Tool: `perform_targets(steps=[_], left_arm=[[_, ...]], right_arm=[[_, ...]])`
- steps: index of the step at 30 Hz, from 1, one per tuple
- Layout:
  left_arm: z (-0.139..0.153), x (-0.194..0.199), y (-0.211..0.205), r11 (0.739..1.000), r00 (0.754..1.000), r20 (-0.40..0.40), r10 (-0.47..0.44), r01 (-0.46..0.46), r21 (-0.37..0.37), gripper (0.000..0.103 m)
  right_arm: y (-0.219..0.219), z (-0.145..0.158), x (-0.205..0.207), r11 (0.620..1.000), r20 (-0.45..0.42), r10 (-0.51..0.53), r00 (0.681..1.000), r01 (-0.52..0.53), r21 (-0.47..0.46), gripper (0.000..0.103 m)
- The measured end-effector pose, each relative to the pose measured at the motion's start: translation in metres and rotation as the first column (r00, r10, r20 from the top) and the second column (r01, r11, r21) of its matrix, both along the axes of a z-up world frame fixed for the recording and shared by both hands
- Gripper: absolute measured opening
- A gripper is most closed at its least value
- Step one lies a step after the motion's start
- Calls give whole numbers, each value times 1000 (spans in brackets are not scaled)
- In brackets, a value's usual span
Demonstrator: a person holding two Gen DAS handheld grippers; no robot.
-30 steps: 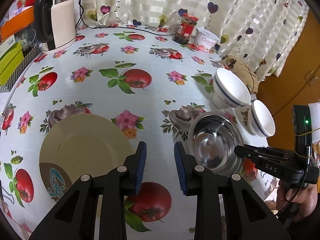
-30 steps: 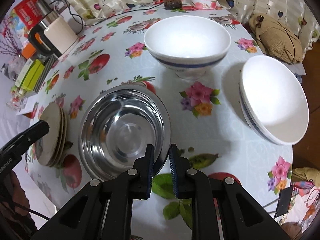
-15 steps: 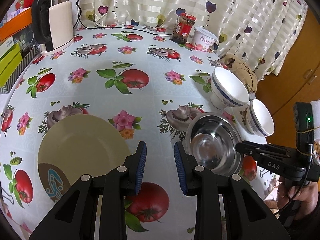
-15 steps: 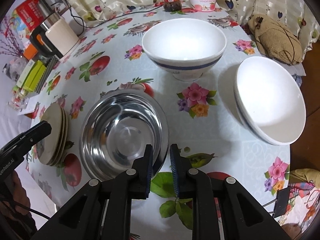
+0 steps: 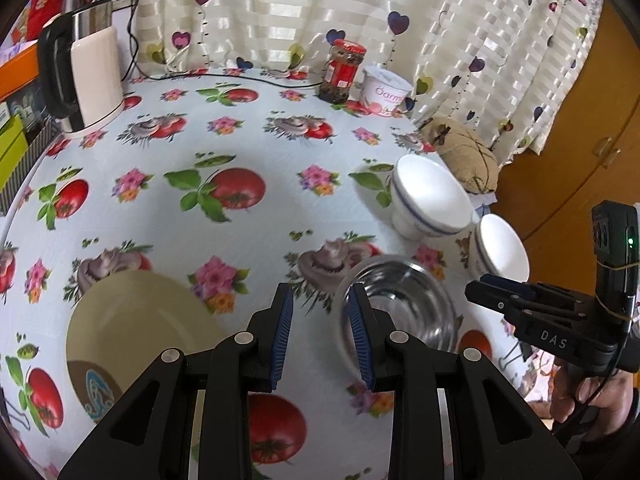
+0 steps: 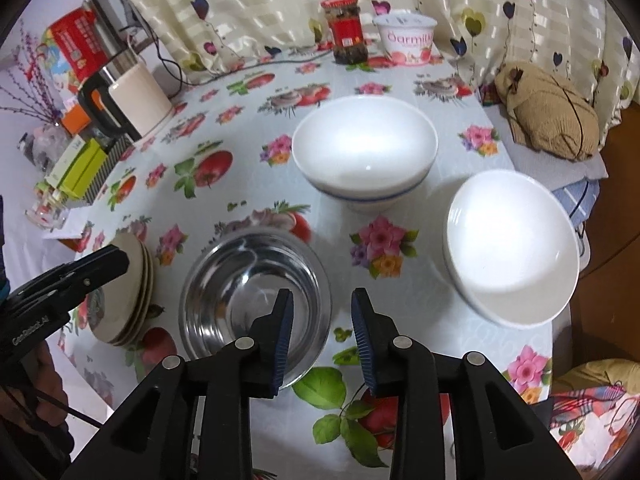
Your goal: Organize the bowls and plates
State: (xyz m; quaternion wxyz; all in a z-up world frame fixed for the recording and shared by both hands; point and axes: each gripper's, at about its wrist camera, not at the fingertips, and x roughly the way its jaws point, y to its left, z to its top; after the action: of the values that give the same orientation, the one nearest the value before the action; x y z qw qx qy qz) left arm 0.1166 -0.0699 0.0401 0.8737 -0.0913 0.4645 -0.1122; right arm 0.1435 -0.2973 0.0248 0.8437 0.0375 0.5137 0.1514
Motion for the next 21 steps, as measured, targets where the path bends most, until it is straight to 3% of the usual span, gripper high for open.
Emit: perform_targets(steps=[21], left_arm=[[15,53,-39,995,999,4,-54,55,-83,30]], right_arm=[[-31,28,38,999,83,-48,995,48,3,30]])
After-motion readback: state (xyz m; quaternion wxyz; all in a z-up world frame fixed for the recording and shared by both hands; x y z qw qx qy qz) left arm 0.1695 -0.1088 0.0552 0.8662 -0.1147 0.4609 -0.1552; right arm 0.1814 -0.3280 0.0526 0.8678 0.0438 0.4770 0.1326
